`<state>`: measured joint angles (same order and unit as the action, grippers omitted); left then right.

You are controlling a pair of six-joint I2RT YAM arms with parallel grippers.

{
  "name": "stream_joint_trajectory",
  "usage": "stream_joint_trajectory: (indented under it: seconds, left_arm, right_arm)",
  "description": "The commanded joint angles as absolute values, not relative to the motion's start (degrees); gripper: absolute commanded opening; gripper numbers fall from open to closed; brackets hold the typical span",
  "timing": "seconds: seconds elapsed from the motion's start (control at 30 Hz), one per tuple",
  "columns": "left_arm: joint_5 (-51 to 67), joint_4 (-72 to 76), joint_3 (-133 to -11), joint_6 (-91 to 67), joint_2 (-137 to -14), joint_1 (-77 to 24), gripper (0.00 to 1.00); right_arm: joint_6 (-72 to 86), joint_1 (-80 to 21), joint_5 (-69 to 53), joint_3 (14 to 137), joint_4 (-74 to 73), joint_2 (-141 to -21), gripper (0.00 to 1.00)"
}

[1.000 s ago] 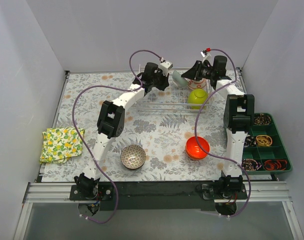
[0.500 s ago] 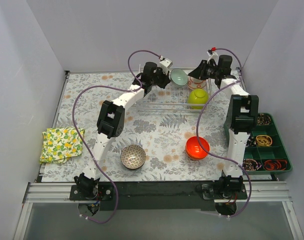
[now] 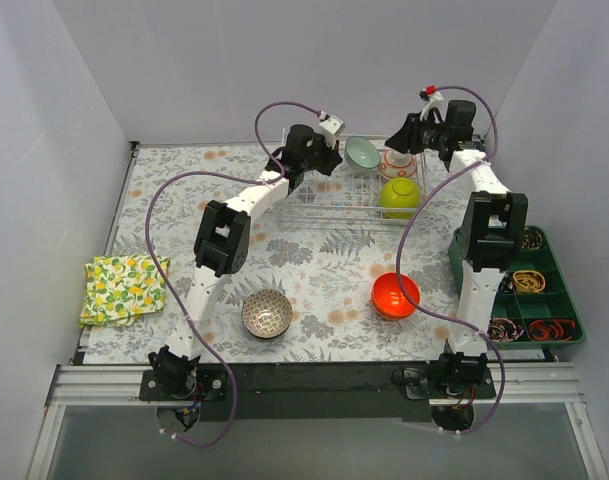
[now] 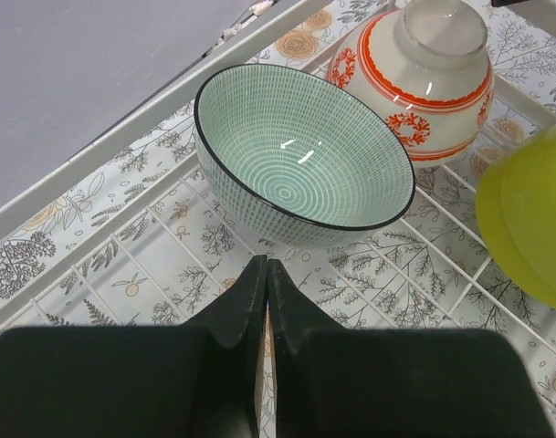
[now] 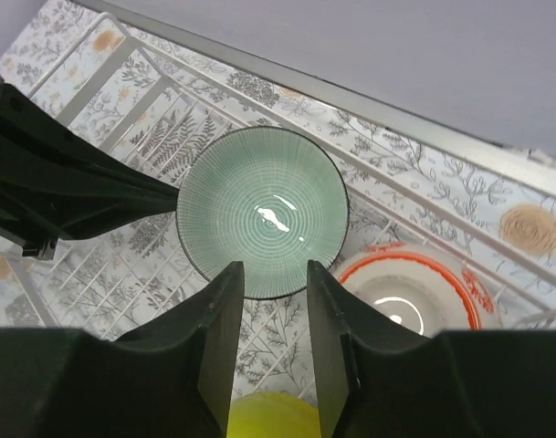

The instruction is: Load the bowls into the dish rack

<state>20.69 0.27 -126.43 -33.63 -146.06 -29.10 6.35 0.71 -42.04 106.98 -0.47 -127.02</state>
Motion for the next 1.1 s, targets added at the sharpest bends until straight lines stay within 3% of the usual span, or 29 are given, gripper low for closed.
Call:
stream_joint_trajectory:
  seconds: [0.0,0.07,0.23,0.37,0.57,1.07]
  left_arm:
    - [20.9,2.7,-127.1,-34.3,-144.1,-29.1,0.00]
    - [20.3,1.3,-128.0,-34.5,-144.0,-29.0,0.00]
    - [17.8,-8.3,-133.5,-37.2,-142.1,-27.0,0.38]
    - [18.7,-8.6,-128.1,-38.3,-136.3,-25.1,0.53]
    - [19.3,-9.4,-122.3,-38.4,-130.4,-24.3,0.68]
    - [22.0,-9.4,-114.9,-38.2,-126.0,-24.1,0.72]
  right_arm:
    - [-10.1,-3.5,-40.6,112.2,-8.9,-122.9,0.44]
    - [-14.5,-5.5,-38.9,113.1,-11.9,-123.2,0.46]
    - [-22.3,-9.2,-35.8,112.7,-16.4,-123.3,0.49]
    - [-24.0,-11.4,-33.8,113.5,-16.8,-124.1,0.50]
    - [-25.0,-13.0,-28.4,115.2,-16.8,-125.9,0.50]
    - [-26.2,-14.9,-24.7,115.0,-17.5,-128.9,0.49]
